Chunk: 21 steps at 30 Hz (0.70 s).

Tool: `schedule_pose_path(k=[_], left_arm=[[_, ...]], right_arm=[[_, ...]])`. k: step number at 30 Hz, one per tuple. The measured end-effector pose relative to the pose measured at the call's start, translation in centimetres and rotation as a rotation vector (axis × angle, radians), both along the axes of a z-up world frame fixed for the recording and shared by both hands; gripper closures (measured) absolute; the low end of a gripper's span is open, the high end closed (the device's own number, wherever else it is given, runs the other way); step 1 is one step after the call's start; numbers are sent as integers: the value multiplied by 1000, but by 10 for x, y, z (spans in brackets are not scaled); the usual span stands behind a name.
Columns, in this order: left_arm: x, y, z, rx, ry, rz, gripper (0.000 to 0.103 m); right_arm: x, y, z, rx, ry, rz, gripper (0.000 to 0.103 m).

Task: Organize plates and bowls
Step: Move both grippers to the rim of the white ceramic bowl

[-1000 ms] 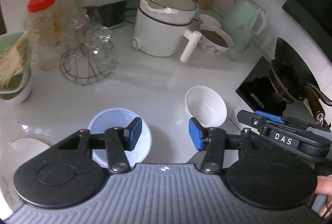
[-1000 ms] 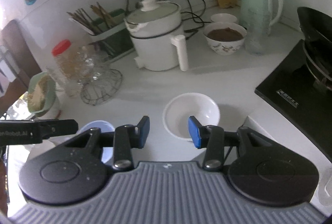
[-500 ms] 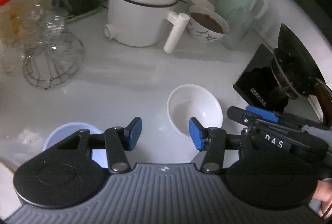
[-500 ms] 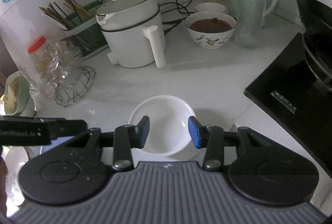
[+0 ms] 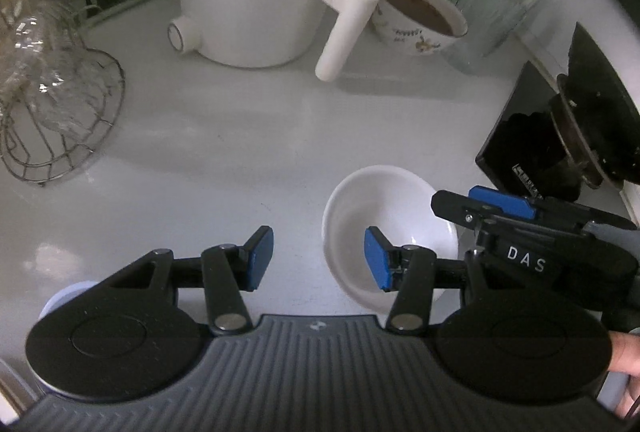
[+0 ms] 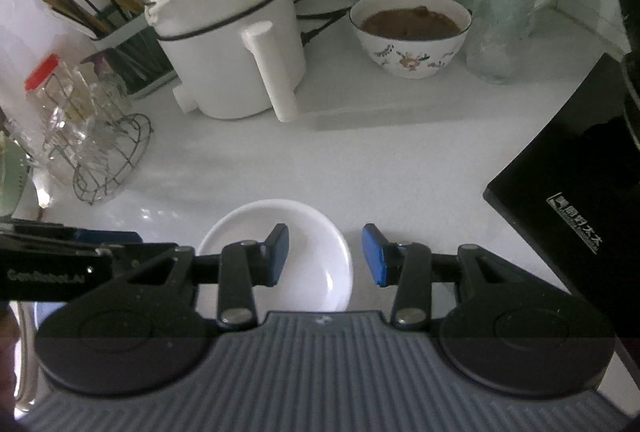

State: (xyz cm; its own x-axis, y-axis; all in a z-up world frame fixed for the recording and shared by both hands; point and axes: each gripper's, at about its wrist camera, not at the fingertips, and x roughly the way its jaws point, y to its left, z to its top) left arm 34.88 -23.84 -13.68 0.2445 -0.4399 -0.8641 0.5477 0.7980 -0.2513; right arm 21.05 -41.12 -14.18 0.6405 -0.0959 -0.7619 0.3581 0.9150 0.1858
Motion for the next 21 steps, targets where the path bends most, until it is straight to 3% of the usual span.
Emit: schedule_pose_path(k=[14, 21], left_arm=[[15, -19, -22, 31, 57, 11, 47], [21, -23, -35, 59, 107, -3, 48]], right_arm=[[6, -21, -29, 92, 52, -49, 59], [11, -23, -38, 109, 85, -66, 65]])
